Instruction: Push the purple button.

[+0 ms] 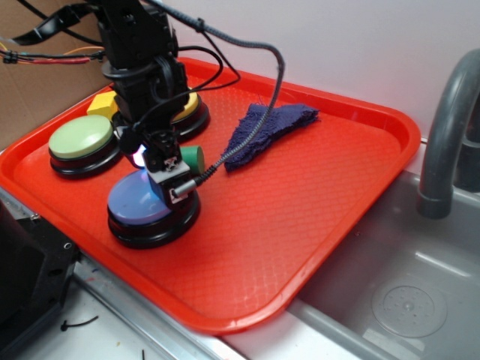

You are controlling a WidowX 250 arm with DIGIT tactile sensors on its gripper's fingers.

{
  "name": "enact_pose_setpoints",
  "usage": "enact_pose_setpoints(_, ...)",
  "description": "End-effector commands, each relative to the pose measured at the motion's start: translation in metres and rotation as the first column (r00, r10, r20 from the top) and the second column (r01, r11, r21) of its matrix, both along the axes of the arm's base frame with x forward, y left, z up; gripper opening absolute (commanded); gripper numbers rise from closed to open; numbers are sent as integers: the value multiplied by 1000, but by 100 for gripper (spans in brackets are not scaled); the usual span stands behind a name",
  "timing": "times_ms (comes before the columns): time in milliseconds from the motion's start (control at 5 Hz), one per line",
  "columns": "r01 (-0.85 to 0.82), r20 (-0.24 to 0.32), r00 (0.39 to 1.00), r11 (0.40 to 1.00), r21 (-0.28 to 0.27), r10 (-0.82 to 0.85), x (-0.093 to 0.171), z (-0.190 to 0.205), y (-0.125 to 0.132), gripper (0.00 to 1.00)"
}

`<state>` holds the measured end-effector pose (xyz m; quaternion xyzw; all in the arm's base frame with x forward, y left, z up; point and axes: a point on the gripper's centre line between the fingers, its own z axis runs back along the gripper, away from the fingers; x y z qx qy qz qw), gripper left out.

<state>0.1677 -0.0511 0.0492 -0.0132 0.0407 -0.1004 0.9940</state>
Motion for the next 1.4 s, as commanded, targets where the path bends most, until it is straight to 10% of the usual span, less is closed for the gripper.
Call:
enact_pose_setpoints(0, -80, 34, 996, 996, 35, 78, -3, 48, 11, 100)
enact_pose_setpoints(1200, -263, -71, 961, 963, 58, 266, -16, 114, 50, 100)
